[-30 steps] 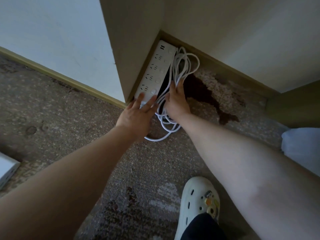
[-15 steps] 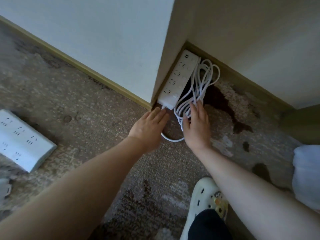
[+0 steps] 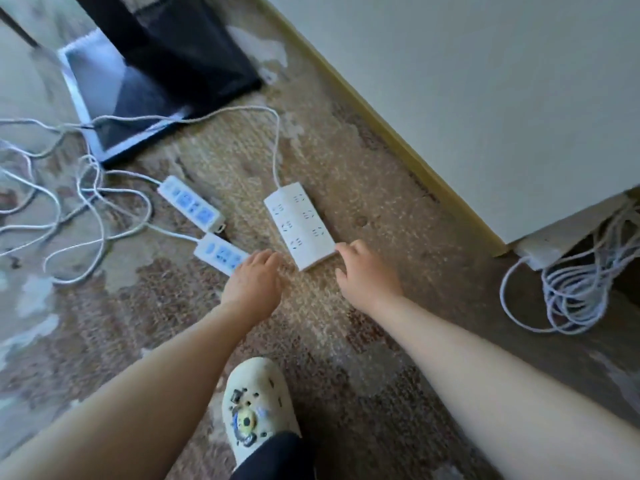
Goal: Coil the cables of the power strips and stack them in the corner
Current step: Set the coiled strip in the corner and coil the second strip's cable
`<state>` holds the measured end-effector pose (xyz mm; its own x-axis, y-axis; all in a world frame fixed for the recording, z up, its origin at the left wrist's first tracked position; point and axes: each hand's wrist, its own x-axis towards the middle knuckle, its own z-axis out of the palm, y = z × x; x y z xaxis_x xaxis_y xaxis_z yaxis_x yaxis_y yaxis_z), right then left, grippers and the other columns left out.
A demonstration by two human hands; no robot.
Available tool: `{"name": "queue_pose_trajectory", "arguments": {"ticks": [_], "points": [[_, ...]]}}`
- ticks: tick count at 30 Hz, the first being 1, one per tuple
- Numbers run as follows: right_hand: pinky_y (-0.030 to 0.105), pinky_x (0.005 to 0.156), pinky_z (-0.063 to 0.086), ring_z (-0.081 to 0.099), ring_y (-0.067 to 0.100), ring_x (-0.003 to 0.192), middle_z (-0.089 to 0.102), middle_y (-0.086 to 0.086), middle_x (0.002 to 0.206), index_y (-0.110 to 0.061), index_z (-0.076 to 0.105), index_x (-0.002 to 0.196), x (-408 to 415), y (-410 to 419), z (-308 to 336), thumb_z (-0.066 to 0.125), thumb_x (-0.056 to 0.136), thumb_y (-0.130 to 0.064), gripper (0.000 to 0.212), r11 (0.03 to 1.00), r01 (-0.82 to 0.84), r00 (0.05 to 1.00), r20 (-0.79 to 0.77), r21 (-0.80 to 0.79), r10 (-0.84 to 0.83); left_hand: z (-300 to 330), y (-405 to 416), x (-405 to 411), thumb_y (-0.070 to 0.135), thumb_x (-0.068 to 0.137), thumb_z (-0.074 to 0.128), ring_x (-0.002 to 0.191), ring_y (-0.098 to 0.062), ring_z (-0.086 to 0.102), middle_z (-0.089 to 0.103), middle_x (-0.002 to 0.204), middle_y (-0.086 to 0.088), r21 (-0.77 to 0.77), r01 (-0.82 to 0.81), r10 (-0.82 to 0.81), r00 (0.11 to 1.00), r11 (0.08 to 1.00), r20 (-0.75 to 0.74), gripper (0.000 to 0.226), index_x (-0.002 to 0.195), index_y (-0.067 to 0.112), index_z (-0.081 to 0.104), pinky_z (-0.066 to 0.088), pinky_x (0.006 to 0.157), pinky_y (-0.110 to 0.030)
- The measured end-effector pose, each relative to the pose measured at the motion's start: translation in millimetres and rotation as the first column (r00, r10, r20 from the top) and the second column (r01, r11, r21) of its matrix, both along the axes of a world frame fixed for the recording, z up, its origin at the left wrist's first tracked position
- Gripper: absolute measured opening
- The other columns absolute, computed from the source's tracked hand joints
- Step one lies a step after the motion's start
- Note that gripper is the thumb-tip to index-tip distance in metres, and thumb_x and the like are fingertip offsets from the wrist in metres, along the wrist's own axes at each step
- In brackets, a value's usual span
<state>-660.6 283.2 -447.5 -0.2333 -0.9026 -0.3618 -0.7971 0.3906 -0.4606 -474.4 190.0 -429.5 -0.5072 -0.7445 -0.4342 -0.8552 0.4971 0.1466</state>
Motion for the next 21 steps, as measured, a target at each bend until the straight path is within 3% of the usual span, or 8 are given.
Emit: {"name": "queue_pose_trajectory", "arguments": {"ticks": [4, 9, 13, 16, 18, 21], "points": [[0.046, 0.092, 0.044, 0.039, 0.035, 0.127, 0.033, 0.012, 0.147, -0.022, 0.02, 0.153, 38.8, -65.9, -25.6, 0.052, 0.096, -0.047, 0.07, 0.996, 0.009, 0.992, -0.13, 0.092, 0.003, -26.7, -52.0, 21.4, 0.019, 0.096, 0.042, 0.135, -0.03, 0.035, 0.032, 0.153, -0.006, 0.06, -0.099, 0.096, 0.994, 0.993, 0.05, 0.055, 0.149, 0.017, 0.028, 0.035, 0.104, -0.044], [0.056, 0.11, 0.029, 0.018, 0.043, 0.145, -0.001, 0.022, 0.164, -0.025, -0.011, 0.157, 60.2, -119.2, -75.5, 0.061, 0.082, -0.069, 0.113, 0.972, 0.047, 0.972, -0.236, 0.229, 0.008, -72.8, -100.9, 11.1, 0.031, 0.1, 0.036, 0.138, -0.032, 0.031, 0.022, 0.159, 0.0, 0.088, -0.033, 0.031, 0.999, 0.996, 0.021, 0.054, 0.152, 0.025, 0.021, 0.033, 0.106, -0.045], [0.053, 0.103, 0.036, 0.027, 0.041, 0.136, 0.016, 0.025, 0.156, -0.025, -0.009, 0.156, 59.8, -125.1, -97.5, 0.068, 0.078, -0.059, 0.115, 0.982, 0.088, 0.949, -0.314, 0.167, -0.032, -99.4, -91.7, 22.4, 0.033, 0.102, 0.032, 0.146, -0.029, 0.014, 0.01, 0.162, -0.001, 0.051, 0.007, -0.009, 0.999, 0.999, 0.045, 0.055, 0.153, 0.024, 0.015, 0.017, 0.117, -0.044], [0.048, 0.099, 0.035, 0.034, 0.037, 0.123, 0.031, 0.017, 0.142, -0.026, 0.003, 0.155, 45.8, -111.8, -95.8, 0.072, 0.07, -0.052, 0.113, 0.992, 0.075, 0.96, -0.276, 0.098, -0.045, -99.3, -86.5, 24.9, 0.02, 0.099, 0.04, 0.144, -0.032, 0.019, 0.011, 0.162, -0.002, 0.031, -0.122, 0.126, 0.978, 0.992, -0.167, 0.061, 0.153, 0.021, 0.011, 0.02, 0.115, -0.045], [0.046, 0.097, 0.035, 0.037, 0.036, 0.115, 0.036, 0.013, 0.134, -0.028, 0.01, 0.152, 29.9, -90.8, -86.1, 0.073, 0.062, -0.049, 0.112, 0.996, 0.017, 0.977, -0.215, 0.083, 0.001, -91.0, -91.0, 18.7, 0.006, 0.094, 0.043, 0.145, -0.035, 0.016, 0.001, 0.163, 0.002, 0.042, -0.177, 0.182, 0.951, 0.983, -0.252, 0.075, 0.153, 0.029, 0.002, 0.022, 0.114, -0.048], [0.045, 0.098, 0.037, 0.039, 0.034, 0.116, 0.036, 0.008, 0.135, -0.029, 0.017, 0.149, 6.2, -46.9, -64.3, 0.065, 0.054, -0.05, 0.109, 0.996, -0.072, 0.993, -0.092, 0.058, 0.077, -77.2, -99.4, 5.2, -0.005, 0.086, 0.046, 0.148, -0.028, -0.001, -0.011, 0.162, 0.006, -0.06, 0.021, -0.029, 0.99, 0.998, -0.14, 0.091, 0.152, 0.038, 0.001, 0.011, 0.118, -0.047]]}}
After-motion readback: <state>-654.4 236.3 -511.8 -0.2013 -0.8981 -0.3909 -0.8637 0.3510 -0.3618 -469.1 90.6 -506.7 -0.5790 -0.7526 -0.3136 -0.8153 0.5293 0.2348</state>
